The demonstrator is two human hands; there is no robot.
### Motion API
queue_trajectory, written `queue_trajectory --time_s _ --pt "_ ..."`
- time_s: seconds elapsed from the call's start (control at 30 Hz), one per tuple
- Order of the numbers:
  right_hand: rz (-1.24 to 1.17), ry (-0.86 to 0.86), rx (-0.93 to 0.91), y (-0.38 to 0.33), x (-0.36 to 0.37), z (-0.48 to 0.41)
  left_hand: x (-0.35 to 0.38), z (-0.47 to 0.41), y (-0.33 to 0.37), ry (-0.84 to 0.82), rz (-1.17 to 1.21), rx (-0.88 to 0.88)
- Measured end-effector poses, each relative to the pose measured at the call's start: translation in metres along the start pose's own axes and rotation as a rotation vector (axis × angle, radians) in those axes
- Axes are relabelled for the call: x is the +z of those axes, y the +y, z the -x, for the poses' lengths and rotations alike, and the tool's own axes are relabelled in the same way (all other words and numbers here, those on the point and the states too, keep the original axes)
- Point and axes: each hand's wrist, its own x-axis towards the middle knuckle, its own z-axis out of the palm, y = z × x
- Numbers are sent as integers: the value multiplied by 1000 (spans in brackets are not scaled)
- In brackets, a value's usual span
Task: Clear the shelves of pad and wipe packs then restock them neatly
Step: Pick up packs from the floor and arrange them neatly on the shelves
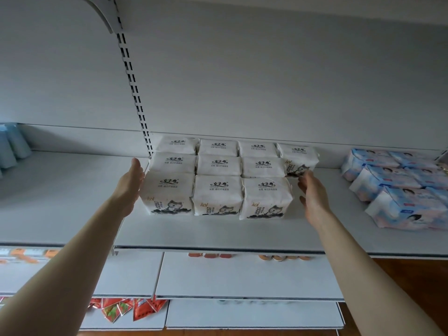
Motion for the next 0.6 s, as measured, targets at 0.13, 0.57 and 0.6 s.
queue_trajectory --time_s 0.13,0.57,0.6 --pt "43 9 -78 -10 2 7 2 11 0 47 -55 81" --pt "-5 80 -63 -29 -16 -20 11 41 5 92 -146 208" --pt "3 67 -21 -30 -16 -26 12 40 5 98 -155 201"
